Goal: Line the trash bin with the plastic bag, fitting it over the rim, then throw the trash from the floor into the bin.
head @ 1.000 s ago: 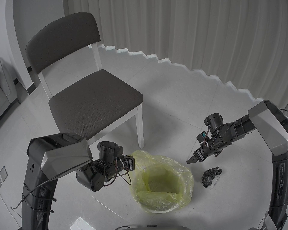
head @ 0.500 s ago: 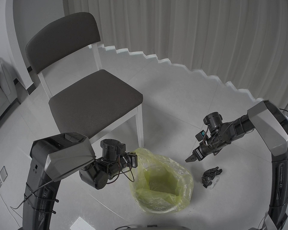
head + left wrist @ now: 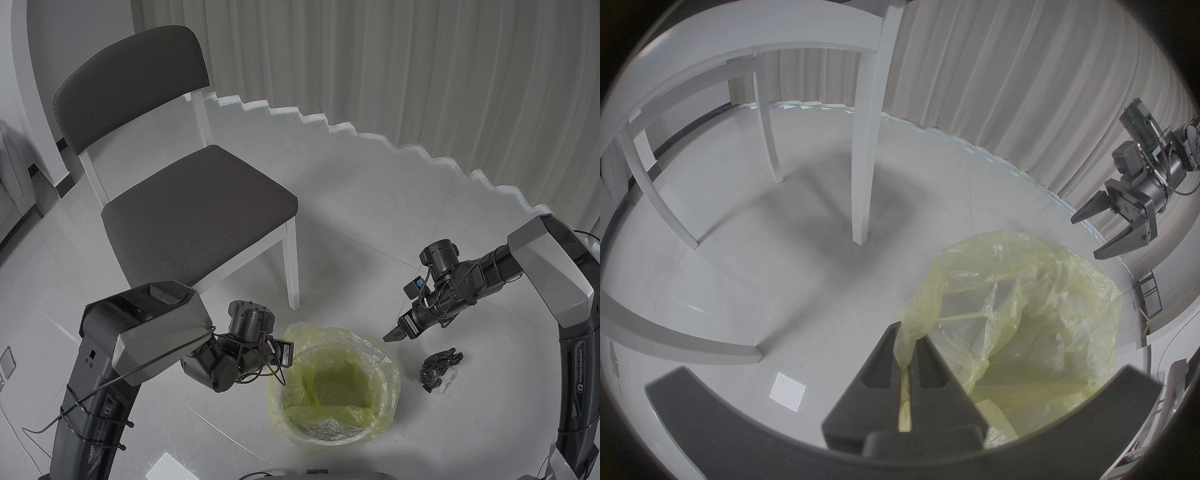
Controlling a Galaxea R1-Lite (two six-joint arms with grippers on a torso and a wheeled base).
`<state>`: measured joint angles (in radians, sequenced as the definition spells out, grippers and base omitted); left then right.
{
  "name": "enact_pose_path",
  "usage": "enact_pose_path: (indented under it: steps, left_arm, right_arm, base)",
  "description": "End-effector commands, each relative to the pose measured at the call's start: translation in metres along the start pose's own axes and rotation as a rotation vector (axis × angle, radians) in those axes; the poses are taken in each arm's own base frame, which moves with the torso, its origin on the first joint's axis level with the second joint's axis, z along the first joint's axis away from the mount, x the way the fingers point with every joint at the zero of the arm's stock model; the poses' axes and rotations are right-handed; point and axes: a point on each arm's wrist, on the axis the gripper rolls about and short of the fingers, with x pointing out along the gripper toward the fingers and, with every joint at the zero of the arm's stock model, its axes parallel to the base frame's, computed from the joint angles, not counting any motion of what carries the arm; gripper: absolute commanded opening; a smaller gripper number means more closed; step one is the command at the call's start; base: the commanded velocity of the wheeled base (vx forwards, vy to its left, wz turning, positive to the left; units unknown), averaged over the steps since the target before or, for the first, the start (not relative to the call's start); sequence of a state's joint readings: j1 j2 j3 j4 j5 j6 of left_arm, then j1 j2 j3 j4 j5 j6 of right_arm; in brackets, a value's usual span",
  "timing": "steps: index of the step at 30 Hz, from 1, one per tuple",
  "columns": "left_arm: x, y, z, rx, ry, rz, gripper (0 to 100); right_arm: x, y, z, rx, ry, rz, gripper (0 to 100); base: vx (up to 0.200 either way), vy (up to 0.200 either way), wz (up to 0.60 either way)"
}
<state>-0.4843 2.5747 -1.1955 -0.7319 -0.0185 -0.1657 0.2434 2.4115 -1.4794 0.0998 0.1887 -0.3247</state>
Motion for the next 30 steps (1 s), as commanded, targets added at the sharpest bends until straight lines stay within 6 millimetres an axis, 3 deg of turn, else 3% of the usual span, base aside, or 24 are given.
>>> enact_pose_path:
  steps: [1,10,22,23,30]
  left_arm:
    - [-0.001,-0.006,-0.007,0.005,0.024,-0.01,0]
    - [-0.021,0.006,-0.025,-0.015,0.098,0.01,0]
    - [-0.019,0.003,-0.025,-0.013,0.075,-0.017,0]
    - [-0.019,0.002,-0.026,-0.012,0.076,-0.018,100]
    - [-0.027,0.004,-0.03,-0.011,0.044,-0.018,100]
  right_arm:
    - [0.006,0.001,-0.002,0.0,0.01,0.012,100]
    - [0.008,0.016,-0.001,-0.02,0.004,0.085,100]
    - [0.022,0.028,-0.003,-0.038,0.028,0.107,100]
    - [0.023,0.029,-0.004,-0.038,0.031,0.109,100]
    - [0.035,0.026,-0.005,-0.03,0.037,0.103,100]
  base:
    - [0.0,0.0,0.0]
    - [0.0,0.0,0.0]
    - [0.0,0.0,0.0]
    - [0.0,0.0,0.0]
    - [0.0,0.0,0.0]
